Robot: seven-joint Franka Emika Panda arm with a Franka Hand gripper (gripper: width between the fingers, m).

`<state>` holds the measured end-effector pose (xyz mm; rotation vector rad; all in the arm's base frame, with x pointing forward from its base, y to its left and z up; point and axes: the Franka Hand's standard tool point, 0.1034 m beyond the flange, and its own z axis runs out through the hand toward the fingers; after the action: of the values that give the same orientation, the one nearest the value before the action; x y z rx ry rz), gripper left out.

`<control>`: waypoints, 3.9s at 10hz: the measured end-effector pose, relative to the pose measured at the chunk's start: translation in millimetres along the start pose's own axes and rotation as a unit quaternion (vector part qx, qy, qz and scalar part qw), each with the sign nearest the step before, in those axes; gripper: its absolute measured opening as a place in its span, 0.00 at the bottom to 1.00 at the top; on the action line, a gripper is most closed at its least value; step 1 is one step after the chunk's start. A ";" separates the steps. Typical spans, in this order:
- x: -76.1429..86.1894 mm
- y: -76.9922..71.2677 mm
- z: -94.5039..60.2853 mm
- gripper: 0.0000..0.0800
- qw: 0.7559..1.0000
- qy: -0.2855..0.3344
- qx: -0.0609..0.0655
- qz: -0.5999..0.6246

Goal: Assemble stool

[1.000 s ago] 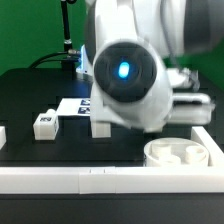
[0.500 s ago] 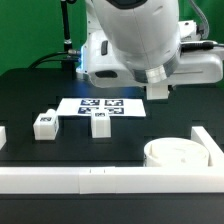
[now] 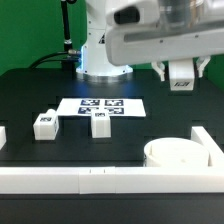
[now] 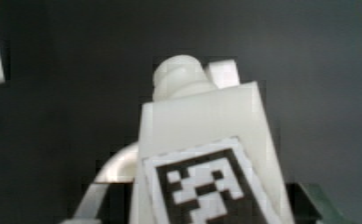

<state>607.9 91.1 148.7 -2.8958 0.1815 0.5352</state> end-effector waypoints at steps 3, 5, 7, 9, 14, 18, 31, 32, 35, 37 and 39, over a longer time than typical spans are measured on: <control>7.5 -5.7 -5.5 0.40 0.992 0.123 -0.005 -0.009; 11.2 -7.1 -4.9 0.40 0.984 0.180 -0.003 -0.012; 24.3 -10.4 10.4 0.40 0.961 0.275 0.009 -0.011; 25.9 -31.4 23.1 0.40 0.934 0.353 0.039 0.023; 30.9 -12.2 16.0 0.40 0.921 0.388 0.014 -0.021; 44.5 22.5 23.4 0.40 0.919 0.393 0.011 -0.028; 30.4 -9.9 77.2 0.40 0.931 0.360 0.013 -0.051; 30.6 -11.8 77.7 0.40 0.931 0.361 0.013 -0.053; 34.7 -8.2 75.6 0.40 0.922 0.383 0.009 -0.052; 35.6 -7.7 74.9 0.40 0.920 0.388 0.009 -0.052; 35.6 -7.7 75.0 0.41 0.920 0.388 0.009 -0.052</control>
Offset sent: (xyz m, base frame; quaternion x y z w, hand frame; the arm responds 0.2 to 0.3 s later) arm 0.0000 0.0000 0.0000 0.0000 0.1938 0.0000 0.9810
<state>616.6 111.2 68.2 -2.9015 0.1331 -0.6528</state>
